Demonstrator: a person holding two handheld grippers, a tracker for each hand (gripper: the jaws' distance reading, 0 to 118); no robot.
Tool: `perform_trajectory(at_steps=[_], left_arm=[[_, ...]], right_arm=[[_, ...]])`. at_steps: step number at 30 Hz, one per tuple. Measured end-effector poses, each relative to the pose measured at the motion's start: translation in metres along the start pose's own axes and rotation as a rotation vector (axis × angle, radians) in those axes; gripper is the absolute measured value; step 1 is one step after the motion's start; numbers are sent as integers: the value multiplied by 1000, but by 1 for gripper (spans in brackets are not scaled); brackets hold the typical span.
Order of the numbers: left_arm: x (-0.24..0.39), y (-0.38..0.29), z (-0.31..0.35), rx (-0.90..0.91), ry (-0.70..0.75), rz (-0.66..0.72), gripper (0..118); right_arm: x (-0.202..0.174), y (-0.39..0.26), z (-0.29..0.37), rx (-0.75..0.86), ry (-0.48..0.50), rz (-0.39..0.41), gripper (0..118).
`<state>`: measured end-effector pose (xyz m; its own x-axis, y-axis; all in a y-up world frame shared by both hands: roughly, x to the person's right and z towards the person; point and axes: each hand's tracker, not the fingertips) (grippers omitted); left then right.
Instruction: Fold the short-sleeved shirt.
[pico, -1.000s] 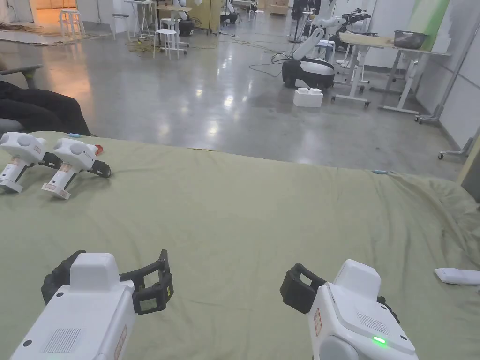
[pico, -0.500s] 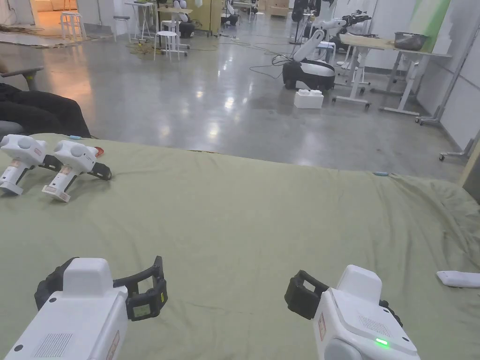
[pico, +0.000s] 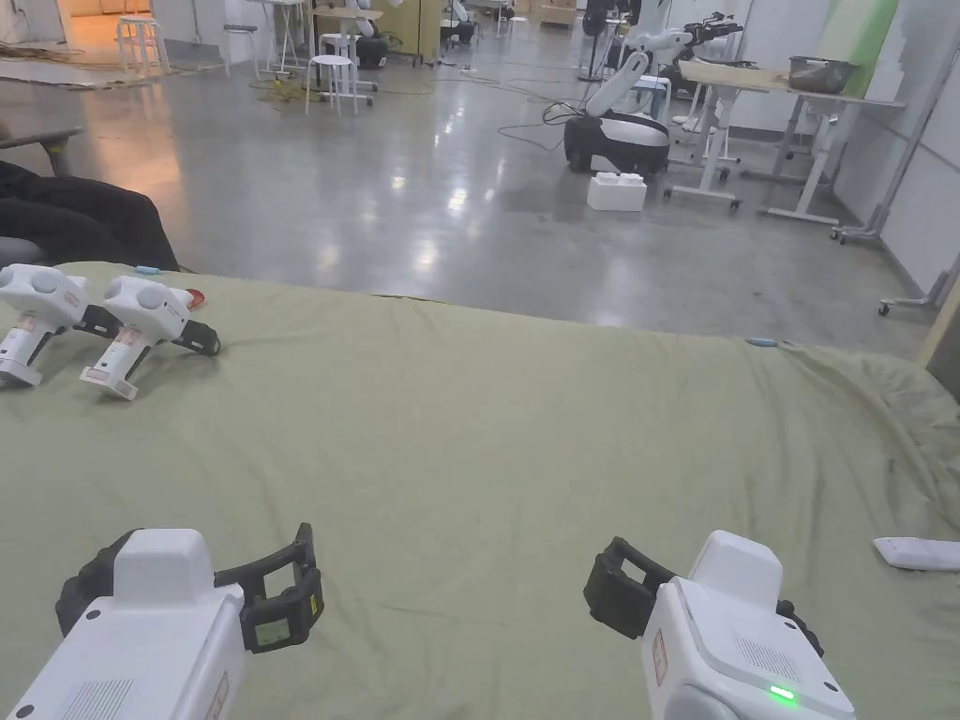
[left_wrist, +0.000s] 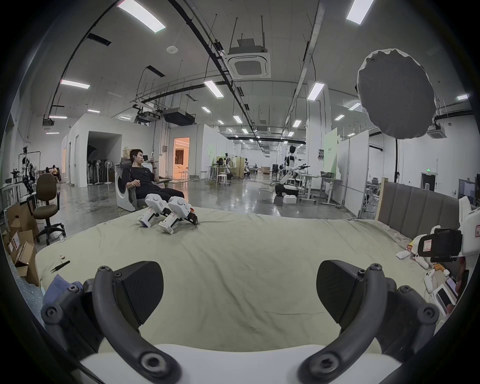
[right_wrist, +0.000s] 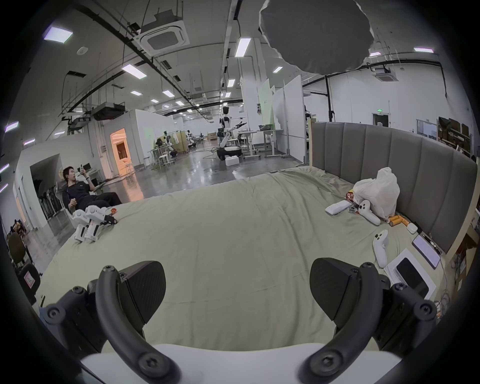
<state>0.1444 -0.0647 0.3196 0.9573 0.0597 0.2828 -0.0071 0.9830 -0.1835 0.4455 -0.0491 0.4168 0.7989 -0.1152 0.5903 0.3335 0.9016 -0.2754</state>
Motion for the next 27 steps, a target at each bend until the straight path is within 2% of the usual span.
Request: perform_trajectory(at_steps=[4, 6, 11, 15, 18, 20, 22, 27], left_arm=[[-1, 2, -2, 4, -12, 0, 118], [0, 4, -3, 5, -3, -23, 118], [-1, 8, -7, 23, -8, -69, 118], [0, 11, -8, 34, -22, -65, 118], [-1, 11, -8, 41, -32, -71, 118], [-1, 12, -6, 47, -28, -74, 118], [-4, 12, -4, 58, -28, -69, 118], [-6, 9, 4, 88, -35, -69, 118]], right_arm=[[6, 2, -2, 10, 23, -8, 112], [8, 2, 1, 70, 23, -3, 112], [5, 1, 3, 160, -2, 122, 112], [4, -2, 4, 209, 34, 136, 112], [2, -6, 3, 284, 55, 199, 112], [-1, -10, 6, 329, 34, 234, 112], [-2, -10, 6, 314, 35, 231, 113], [4, -9, 7, 298, 76, 149, 113]])
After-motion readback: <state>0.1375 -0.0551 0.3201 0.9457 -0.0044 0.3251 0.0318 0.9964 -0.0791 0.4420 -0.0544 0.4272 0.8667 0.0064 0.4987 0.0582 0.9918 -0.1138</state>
